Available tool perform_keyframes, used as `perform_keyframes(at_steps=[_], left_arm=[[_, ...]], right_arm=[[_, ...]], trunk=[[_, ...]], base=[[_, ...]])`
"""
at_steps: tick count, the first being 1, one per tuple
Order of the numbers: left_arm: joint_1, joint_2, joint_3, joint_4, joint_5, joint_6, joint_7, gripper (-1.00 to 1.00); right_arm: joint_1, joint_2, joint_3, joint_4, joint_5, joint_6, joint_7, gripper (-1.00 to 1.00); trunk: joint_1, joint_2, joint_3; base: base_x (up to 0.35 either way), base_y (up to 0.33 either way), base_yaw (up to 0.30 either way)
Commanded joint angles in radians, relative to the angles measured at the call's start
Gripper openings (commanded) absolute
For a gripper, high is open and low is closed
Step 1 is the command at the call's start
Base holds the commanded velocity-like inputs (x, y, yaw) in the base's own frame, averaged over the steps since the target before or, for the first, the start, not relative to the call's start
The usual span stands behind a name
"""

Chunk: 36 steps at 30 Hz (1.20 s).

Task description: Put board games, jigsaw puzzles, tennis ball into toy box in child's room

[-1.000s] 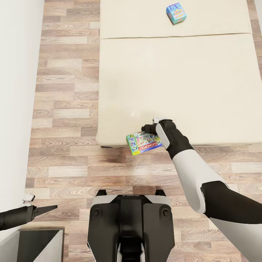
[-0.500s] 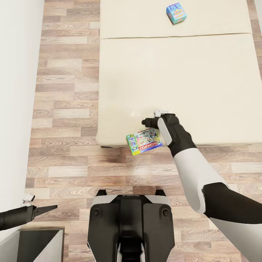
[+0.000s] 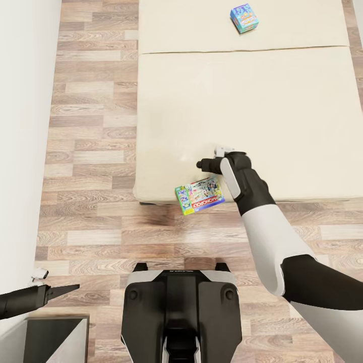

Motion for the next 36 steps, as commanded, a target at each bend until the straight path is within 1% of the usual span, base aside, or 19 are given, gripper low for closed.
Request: perform_keyframes(at_steps=[1,5,9,12,13,16,18,19,20,21,24,26,28,29,30,31,33,35,36], left_arm=[[0.000,0.000,0.000,0.000,-0.001,0.011,-0.004,1.00],[0.000,0.000,0.000,0.000,-0.001,0.011,-0.004,1.00],[0.000,0.000,0.000,0.000,-0.001,0.011,-0.004,1.00],[0.000,0.000,0.000,0.000,-0.001,0.011,-0.004,1.00],[0.000,0.000,0.000,0.000,-0.001,0.011,-0.004,1.00],[0.000,0.000,0.000,0.000,-0.001,0.011,-0.004,1.00],[0.000,0.000,0.000,0.000,0.000,0.011,-0.004,1.00],[0.000,0.000,0.001,0.000,0.000,0.011,-0.004,1.00],[0.000,0.000,0.001,0.000,0.000,0.010,-0.004,1.00],[0.000,0.000,0.002,0.000,0.000,0.010,-0.004,1.00],[0.000,0.000,0.003,0.000,0.000,0.009,-0.004,1.00],[0.000,0.000,0.003,0.000,0.000,0.008,-0.004,1.00],[0.000,0.000,0.003,0.000,0.000,0.007,-0.004,1.00],[0.000,0.000,0.003,0.000,0.000,0.007,-0.004,1.00],[0.000,0.000,0.004,0.000,0.000,0.007,-0.004,1.00],[0.000,0.001,0.004,-0.001,0.000,0.006,-0.004,1.00],[0.000,0.001,0.005,0.000,0.000,0.006,-0.004,1.00],[0.000,0.002,0.005,0.000,0.000,0.006,-0.004,1.00],[0.000,0.003,0.006,0.000,0.000,0.006,-0.004,1.00]], right_arm=[[0.002,0.000,0.000,-0.017,-0.012,0.011,-0.009,1.00],[0.007,0.000,-0.005,-0.066,-0.020,0.050,-0.008,1.00],[0.012,0.000,-0.013,-0.166,-0.026,0.116,-0.004,1.00],[0.014,0.000,-0.030,-0.278,-0.030,0.179,-0.001,1.00],[0.023,0.000,-0.046,-0.347,-0.032,0.206,-0.001,1.00],[0.069,0.000,-0.084,-0.459,-0.040,0.229,0.001,1.00],[0.146,0.000,-0.133,-0.562,-0.071,0.231,0.007,1.00],[0.201,0.000,-0.163,-0.617,-0.109,0.231,0.015,1.00],[0.228,0.000,-0.177,-0.639,-0.134,0.231,0.020,1.00],[0.280,-0.009,-0.202,-0.670,-0.192,0.231,0.033,1.00],[0.353,-0.049,-0.236,-0.696,-0.287,0.231,0.054,1.00],[0.444,-0.134,-0.275,-0.713,-0.418,0.231,0.092,1.00],[0.486,-0.177,-0.292,-0.717,-0.487,0.231,0.123,1.00],[0.526,-0.216,-0.307,-0.720,-0.559,0.231,0.165,1.00],[0.545,-0.234,-0.315,-0.721,-0.596,0.231,0.190,1.00],[0.586,-0.265,-0.330,-0.722,-0.665,0.231,0.246,1.00],[0.633,-0.291,-0.346,-0.723,-0.724,0.231,0.307,1.00],[0.681,-0.312,-0.367,-0.724,-0.765,0.231,0.367,1.00],[0.729,-0.328,-0.395,-0.725,-0.791,0.231,0.426,1.00]], trunk=[[0.001,-0.002,-0.001],[0.001,-0.002,-0.001],[0.001,-0.002,-0.001],[0.001,-0.002,-0.001],[0.001,-0.002,-0.001],[0.001,-0.002,-0.001],[0.001,-0.002,-0.001],[0.001,-0.002,-0.001],[0.001,-0.002,-0.001],[0.001,-0.002,-0.001],[0.001,-0.002,-0.001],[0.001,-0.002,-0.001],[0.001,-0.002,-0.001],[0.001,-0.002,-0.001],[0.001,-0.002,-0.001],[0.001,-0.002,-0.001],[0.001,-0.002,-0.001],[0.001,-0.002,-0.001],[0.001,-0.002,-0.001]], base=[[0.000,0.000,0.000],[0.000,0.000,0.000],[0.000,0.000,0.000],[0.000,0.000,0.000],[0.000,0.000,0.000],[0.000,0.000,0.000],[0.000,0.000,0.000],[0.000,0.000,0.000],[0.000,0.000,0.000],[0.000,0.000,0.000],[0.000,0.000,0.000],[0.000,0.000,0.000],[0.000,0.000,0.000],[0.000,0.000,0.000],[0.000,0.000,0.000],[0.000,0.000,0.000],[0.000,0.000,0.000],[0.000,0.000,0.000],[0.000,0.000,0.000]])
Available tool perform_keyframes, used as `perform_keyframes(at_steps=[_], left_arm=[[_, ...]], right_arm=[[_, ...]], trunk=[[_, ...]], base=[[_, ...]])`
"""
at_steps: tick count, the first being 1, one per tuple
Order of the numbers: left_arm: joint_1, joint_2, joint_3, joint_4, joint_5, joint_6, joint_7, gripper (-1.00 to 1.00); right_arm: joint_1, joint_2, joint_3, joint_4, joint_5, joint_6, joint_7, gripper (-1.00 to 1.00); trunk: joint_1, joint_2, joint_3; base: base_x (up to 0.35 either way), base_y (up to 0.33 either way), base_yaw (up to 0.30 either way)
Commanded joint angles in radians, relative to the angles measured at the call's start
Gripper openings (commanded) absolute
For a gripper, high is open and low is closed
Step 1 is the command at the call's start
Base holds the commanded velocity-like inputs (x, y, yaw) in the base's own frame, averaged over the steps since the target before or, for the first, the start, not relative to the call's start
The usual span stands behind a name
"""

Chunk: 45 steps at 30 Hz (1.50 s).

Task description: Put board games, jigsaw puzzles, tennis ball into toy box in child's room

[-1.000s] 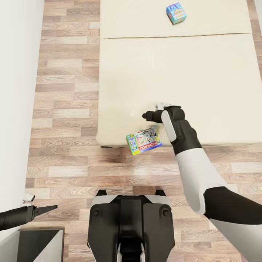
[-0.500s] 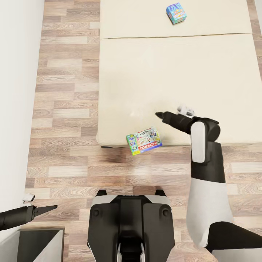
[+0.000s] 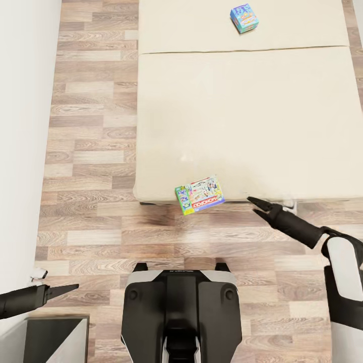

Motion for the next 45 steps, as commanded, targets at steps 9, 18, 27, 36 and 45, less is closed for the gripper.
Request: perform_keyframes(at_steps=[9,18,27,36,45], left_arm=[[0.000,-0.001,-0.001,0.000,-0.001,0.010,-0.004,1.00],[0.000,-0.002,-0.004,0.000,-0.001,0.010,-0.004,1.00],[0.000,-0.002,-0.001,0.000,0.000,0.007,-0.004,1.00],[0.000,-0.002,0.000,0.000,0.000,0.006,-0.004,1.00],[0.000,-0.004,-0.003,0.004,0.000,0.006,-0.004,1.00]], right_arm=[[0.228,-0.019,-0.185,-0.001,-0.038,0.005,0.302,1.00],[0.369,-0.008,-0.233,0.001,-0.039,-0.060,0.439,1.00],[0.468,-0.015,-0.234,0.002,-0.036,-0.190,0.537,1.00],[0.475,-0.012,-0.235,0.003,0.047,-0.203,0.599,1.00],[0.476,-0.006,-0.235,0.013,0.078,-0.258,0.636,1.00]], trunk=[[0.001,-0.002,-0.001],[0.001,-0.002,0.005],[0.001,-0.002,0.018],[0.001,-0.002,0.033],[0.001,-0.002,0.047]], base=[[0.000,0.000,0.000],[0.000,0.000,0.000],[0.000,0.000,-0.016],[0.000,0.000,-0.044],[0.000,0.000,-0.007]])
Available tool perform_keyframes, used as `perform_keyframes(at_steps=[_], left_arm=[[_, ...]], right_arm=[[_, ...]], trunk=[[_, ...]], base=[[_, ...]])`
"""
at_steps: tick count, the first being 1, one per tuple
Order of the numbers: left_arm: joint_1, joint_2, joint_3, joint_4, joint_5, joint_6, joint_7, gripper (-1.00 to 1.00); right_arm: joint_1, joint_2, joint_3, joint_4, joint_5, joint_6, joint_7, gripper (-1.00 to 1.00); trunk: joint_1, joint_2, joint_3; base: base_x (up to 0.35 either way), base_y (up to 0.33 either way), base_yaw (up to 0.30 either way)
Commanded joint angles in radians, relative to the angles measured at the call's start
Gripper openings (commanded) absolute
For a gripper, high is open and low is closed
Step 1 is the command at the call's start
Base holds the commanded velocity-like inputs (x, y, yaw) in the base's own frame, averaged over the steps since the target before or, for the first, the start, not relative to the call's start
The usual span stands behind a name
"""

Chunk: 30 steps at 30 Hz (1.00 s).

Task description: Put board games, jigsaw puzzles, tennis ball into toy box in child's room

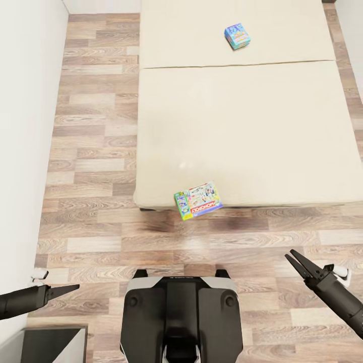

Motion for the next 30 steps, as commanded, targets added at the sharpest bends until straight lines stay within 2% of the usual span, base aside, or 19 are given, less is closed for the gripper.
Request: perform_keyframes(at_steps=[1,9,17,24,30], left_arm=[[0.000,0.000,0.000,0.000,-0.001,0.011,-0.004,1.00],[0.000,-0.003,-0.001,0.001,-0.002,0.011,-0.004,1.00],[0.000,-0.005,-0.004,0.001,-0.006,0.009,-0.003,1.00],[0.000,-0.005,-0.005,0.001,-0.010,-0.001,0.041,1.00],[0.000,-0.005,-0.004,0.001,-0.033,-0.007,0.092,1.00]], right_arm=[[0.000,0.000,0.000,0.005,-0.001,-0.002,0.003,1.00],[0.000,-0.005,-0.001,0.031,0.018,-0.050,0.019,1.00],[0.000,-0.011,-0.008,0.039,0.022,-0.057,0.081,1.00],[0.001,-0.012,-0.030,0.030,0.021,-0.055,0.107,1.00],[0.001,-0.012,-0.061,0.033,0.022,-0.054,0.125,1.00]], trunk=[[0.001,-0.001,0.001],[0.001,-0.001,0.014],[0.001,-0.001,0.027],[0.001,-0.001,0.038],[0.001,-0.001,0.048]], base=[[0.000,0.000,-0.001],[0.000,0.000,0.000],[0.000,0.000,0.000],[0.000,0.000,0.000],[0.000,0.000,0.000]])
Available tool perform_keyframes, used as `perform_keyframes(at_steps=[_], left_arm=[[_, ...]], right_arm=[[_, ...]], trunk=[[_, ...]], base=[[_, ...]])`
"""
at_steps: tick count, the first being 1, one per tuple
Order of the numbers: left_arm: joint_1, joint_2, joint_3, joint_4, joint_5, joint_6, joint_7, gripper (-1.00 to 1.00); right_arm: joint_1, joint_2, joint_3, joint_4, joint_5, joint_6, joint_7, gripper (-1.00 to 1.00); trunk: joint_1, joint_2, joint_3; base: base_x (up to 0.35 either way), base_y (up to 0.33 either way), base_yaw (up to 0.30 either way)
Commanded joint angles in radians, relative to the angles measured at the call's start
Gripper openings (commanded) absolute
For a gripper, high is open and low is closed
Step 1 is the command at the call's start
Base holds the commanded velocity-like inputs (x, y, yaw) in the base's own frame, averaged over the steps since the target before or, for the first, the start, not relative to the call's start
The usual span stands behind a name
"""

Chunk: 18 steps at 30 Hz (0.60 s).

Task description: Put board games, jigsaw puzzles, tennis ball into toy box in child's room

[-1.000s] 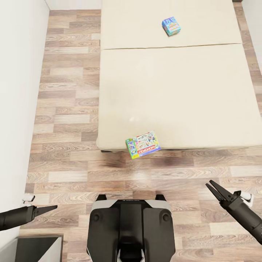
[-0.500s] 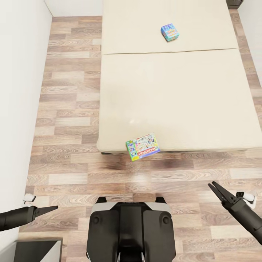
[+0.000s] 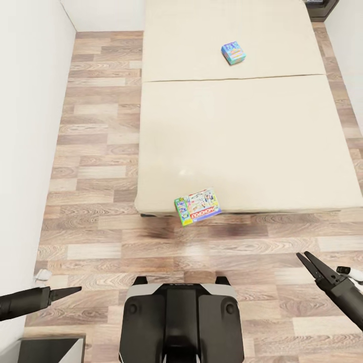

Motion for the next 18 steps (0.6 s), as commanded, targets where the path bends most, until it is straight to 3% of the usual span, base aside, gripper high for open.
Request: perform_keyframes(at_steps=[1,14,18], left_arm=[[0.000,0.000,0.001,0.000,-0.007,0.010,0.006,1.00],[0.000,0.000,0.005,0.000,-0.015,0.011,0.229,1.00],[0.000,0.000,0.003,0.000,-0.015,0.010,0.322,1.00]], right_arm=[[0.000,0.000,-0.002,0.000,-0.004,0.006,0.001,1.00],[0.000,0.001,-0.006,0.002,-0.004,0.004,0.006,1.00],[0.000,0.011,-0.003,0.004,-0.005,0.003,0.005,1.00]], trunk=[[0.001,-0.001,0.001],[0.001,-0.001,0.022],[0.001,-0.001,0.029]], base=[[0.000,0.000,0.000],[0.000,0.000,0.000],[0.000,0.000,0.000]])
